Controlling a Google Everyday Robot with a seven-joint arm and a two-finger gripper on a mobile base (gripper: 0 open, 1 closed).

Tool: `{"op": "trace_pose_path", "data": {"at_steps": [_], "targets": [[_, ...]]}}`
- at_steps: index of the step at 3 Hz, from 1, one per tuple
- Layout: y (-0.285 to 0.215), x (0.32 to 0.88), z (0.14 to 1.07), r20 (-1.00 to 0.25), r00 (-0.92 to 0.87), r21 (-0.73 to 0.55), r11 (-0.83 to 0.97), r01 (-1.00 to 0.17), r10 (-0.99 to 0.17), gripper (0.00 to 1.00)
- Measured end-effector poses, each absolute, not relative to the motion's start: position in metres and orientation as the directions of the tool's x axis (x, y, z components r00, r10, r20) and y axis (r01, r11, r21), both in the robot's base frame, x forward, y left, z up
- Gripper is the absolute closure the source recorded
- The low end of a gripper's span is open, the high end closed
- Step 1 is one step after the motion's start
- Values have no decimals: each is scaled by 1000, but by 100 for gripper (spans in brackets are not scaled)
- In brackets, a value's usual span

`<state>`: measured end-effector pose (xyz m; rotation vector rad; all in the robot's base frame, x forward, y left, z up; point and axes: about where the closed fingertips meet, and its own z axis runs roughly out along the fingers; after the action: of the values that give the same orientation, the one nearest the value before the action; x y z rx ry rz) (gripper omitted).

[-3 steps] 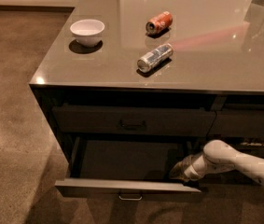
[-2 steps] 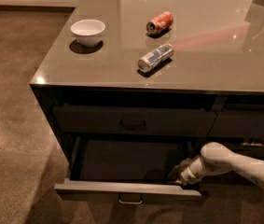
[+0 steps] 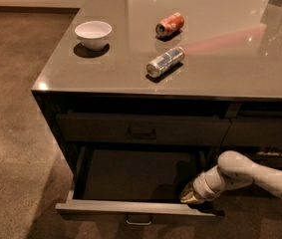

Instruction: Open middle drawer

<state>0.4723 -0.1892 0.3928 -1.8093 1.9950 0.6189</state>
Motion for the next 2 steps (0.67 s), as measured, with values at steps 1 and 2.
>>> {"op": "trace_pose_path", "data": {"at_steps": [1, 2], "targets": [[-200, 448, 406, -564, -100, 90, 59, -994, -820, 100], [-213, 422, 408, -574, -144, 143, 75, -987, -806, 100]]}}
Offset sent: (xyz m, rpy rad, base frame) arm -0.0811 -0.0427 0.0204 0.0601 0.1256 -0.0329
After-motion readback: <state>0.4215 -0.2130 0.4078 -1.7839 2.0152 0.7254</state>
